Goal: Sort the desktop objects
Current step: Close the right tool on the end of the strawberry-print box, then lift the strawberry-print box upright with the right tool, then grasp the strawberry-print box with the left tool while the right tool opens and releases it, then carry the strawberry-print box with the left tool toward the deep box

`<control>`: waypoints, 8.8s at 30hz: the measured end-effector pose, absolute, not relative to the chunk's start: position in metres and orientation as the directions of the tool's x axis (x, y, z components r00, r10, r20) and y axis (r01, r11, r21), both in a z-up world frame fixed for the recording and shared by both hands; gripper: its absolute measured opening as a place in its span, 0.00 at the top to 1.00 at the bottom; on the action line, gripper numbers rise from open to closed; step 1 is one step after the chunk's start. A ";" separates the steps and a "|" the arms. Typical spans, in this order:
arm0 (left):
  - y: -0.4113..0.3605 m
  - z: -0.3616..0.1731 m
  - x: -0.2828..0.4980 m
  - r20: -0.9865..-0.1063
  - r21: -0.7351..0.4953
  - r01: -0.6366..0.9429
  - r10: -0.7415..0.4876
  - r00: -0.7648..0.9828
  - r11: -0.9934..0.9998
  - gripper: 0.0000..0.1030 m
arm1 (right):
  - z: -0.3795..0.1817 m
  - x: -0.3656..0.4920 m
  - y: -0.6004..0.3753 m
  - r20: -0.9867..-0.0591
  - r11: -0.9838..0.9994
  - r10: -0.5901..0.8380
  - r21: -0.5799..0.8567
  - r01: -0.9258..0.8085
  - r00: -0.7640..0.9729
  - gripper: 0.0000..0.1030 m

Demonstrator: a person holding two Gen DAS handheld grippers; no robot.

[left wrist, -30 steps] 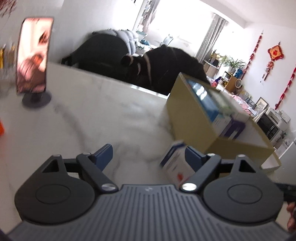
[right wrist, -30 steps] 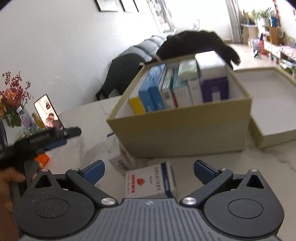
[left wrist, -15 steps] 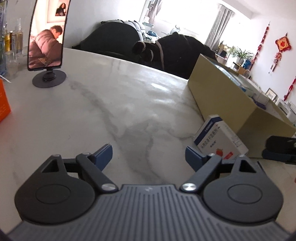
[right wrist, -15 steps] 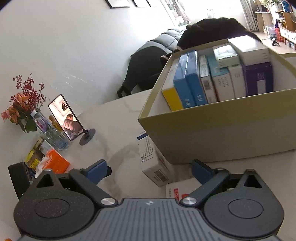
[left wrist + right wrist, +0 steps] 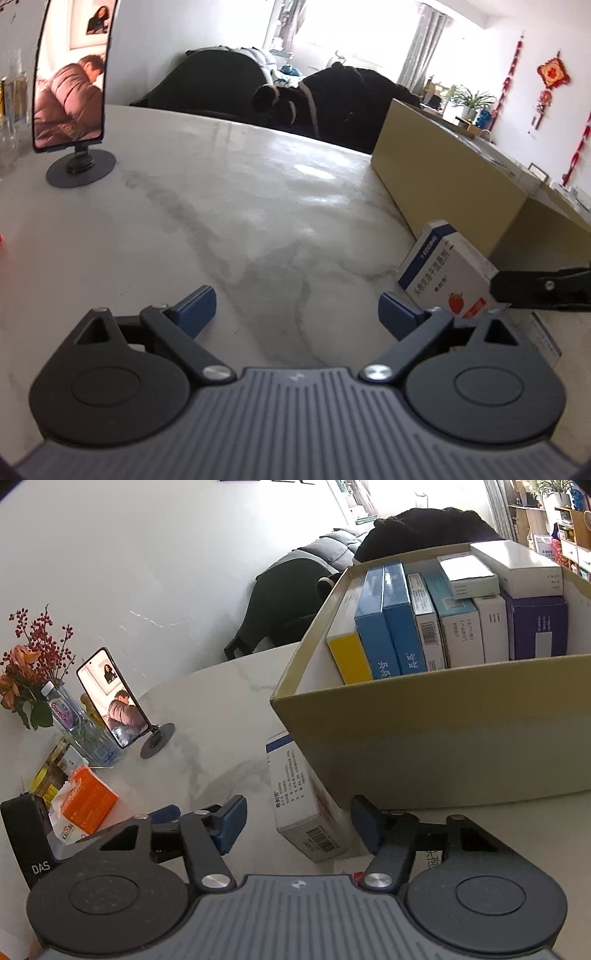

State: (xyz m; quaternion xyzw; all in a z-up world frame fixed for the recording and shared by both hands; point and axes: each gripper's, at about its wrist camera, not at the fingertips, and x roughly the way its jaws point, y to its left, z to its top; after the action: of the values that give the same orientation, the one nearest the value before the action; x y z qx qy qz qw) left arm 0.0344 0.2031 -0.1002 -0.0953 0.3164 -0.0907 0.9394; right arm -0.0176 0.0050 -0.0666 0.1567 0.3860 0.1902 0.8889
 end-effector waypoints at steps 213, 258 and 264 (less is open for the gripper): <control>0.128 -0.073 0.056 -0.660 -0.155 0.236 -0.278 0.697 0.959 0.44 | -0.046 -0.031 -0.060 -0.571 0.838 0.452 0.536 -0.106 0.686 0.19; 0.128 -0.040 0.044 -0.598 -0.146 0.206 -0.252 0.761 0.968 0.45 | -0.035 -0.051 -0.083 -0.540 0.848 0.405 0.524 -0.082 0.738 0.19; 0.127 -0.022 0.039 -0.568 -0.125 0.201 -0.236 0.788 0.972 0.45 | -0.032 -0.056 -0.096 -0.527 0.847 0.393 0.526 -0.074 0.754 0.18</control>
State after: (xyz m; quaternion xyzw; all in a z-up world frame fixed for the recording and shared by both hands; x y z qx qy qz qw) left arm 0.0391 0.1270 -0.0223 -0.0286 0.3040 -0.1158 0.9452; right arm -0.0560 -0.0959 -0.0318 0.2444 0.3264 0.1290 0.9039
